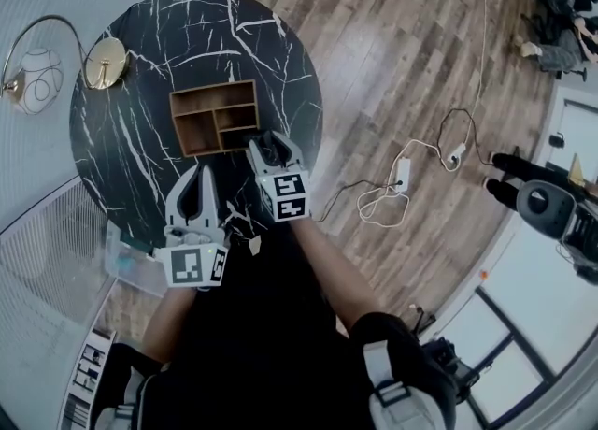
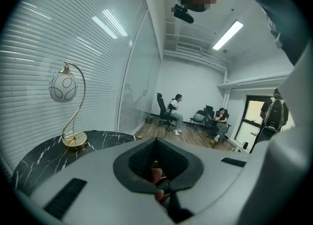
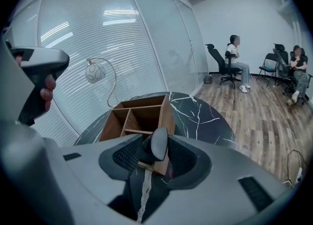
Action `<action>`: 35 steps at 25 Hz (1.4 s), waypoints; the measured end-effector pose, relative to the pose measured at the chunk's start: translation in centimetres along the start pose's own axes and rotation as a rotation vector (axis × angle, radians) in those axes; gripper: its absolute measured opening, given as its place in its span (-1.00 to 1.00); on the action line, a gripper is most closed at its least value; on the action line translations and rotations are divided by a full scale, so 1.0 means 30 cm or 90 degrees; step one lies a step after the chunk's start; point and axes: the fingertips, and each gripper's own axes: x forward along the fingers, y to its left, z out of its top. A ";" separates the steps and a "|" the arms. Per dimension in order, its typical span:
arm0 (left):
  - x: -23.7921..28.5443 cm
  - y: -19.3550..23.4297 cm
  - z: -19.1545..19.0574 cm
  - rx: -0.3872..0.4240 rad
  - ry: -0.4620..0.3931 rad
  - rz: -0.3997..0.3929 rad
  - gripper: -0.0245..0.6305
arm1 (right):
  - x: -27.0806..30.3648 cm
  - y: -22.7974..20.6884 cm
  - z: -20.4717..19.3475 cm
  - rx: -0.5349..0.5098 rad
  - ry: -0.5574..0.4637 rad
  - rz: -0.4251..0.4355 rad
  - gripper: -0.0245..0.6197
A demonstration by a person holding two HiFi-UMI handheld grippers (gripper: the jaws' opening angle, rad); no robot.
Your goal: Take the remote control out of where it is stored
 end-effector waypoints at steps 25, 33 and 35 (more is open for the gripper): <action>-0.139 0.020 0.064 -0.009 -0.043 0.004 -0.90 | -0.101 0.126 0.090 -0.061 -0.048 -0.017 -0.61; -0.220 0.020 0.089 -0.004 -0.062 -0.005 -0.90 | -0.172 0.159 0.126 -0.079 -0.068 -0.037 -0.61; -0.242 0.022 0.098 -0.003 -0.068 -0.005 -0.90 | -0.192 0.169 0.137 -0.081 -0.075 -0.042 -0.62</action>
